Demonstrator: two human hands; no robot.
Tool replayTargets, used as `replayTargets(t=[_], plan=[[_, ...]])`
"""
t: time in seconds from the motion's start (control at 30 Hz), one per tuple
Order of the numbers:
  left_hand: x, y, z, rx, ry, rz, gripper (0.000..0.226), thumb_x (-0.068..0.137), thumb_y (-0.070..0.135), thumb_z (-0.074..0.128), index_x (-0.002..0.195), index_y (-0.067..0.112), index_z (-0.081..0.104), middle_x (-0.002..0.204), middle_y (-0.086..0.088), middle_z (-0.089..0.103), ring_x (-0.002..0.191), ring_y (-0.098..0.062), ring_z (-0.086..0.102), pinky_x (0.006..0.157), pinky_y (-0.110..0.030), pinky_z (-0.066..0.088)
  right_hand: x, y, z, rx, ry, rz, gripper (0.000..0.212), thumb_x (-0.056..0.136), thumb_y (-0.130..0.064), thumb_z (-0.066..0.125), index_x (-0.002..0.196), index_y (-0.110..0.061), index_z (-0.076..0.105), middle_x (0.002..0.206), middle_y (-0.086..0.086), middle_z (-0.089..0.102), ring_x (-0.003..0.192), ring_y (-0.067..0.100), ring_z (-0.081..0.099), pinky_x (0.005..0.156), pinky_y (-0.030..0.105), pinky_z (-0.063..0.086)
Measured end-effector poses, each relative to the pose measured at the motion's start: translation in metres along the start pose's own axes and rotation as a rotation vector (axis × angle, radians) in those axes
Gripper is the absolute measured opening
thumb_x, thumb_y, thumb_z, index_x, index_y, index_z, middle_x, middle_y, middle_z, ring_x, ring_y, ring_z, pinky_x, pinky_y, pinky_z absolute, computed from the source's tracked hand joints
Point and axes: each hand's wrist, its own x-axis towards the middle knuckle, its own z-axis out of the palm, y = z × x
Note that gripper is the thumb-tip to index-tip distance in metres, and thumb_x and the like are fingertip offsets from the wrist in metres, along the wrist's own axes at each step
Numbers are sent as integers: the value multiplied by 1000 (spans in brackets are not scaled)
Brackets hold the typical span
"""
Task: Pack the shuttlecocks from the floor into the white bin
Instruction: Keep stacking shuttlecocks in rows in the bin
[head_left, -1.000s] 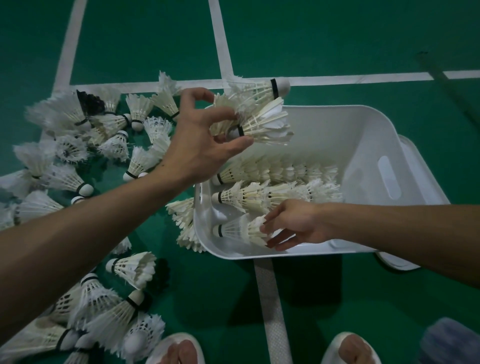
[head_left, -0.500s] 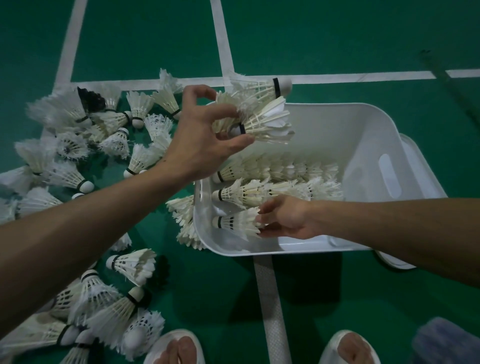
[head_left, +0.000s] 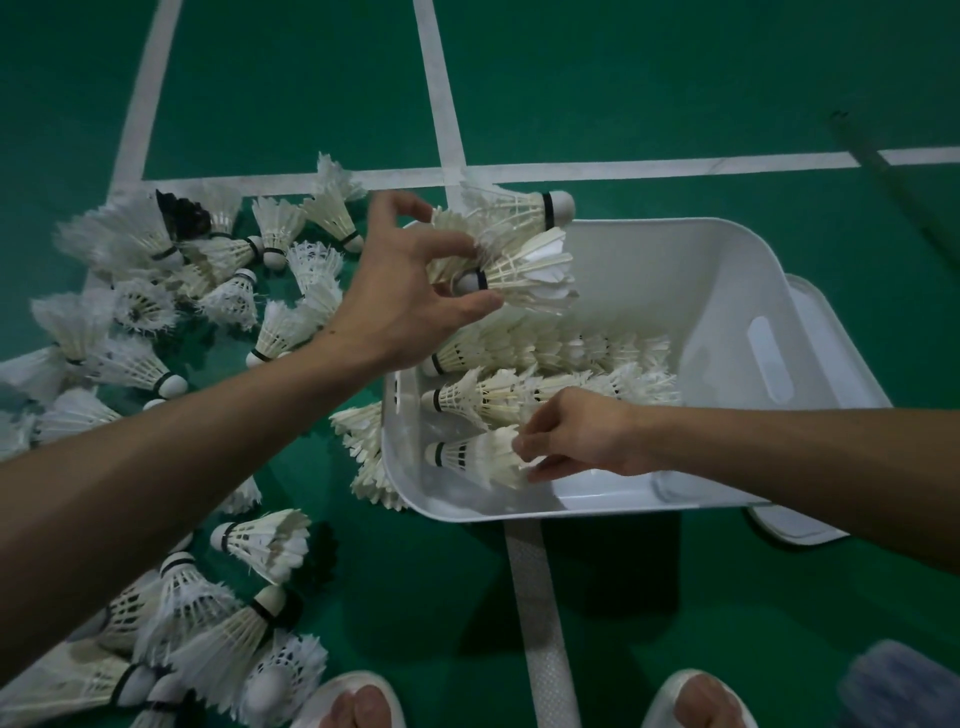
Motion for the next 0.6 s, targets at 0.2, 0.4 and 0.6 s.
replayTargets(t=[0.2, 0.4, 0.6], plan=[[1, 6, 1, 43, -24, -32, 43, 73, 34, 78, 112, 18, 66, 120, 3, 26, 115, -11, 34, 88, 6, 23, -32, -10, -21, -116, 173, -87, 12, 91, -8, 62, 99, 1, 66, 96, 14, 69, 76, 19, 69, 66, 23, 58], [0, 9, 0, 72, -42, -74, 48, 73, 37, 77, 116, 19, 65, 120, 4, 25, 114, -9, 30, 103, -17, 18, -76, -47, -42, 128, 556, -642, 28, 83, -24, 71, 106, -8, 66, 99, 3, 69, 84, 14, 69, 70, 27, 59], [-3, 12, 7, 79, -92, -60, 47, 75, 39, 76, 117, 21, 64, 120, 3, 27, 111, -8, 30, 96, -17, 23, -71, -60, -30, 130, 583, -703, 14, 83, -7, 72, 94, -13, 66, 87, 0, 69, 75, 10, 67, 67, 23, 57]])
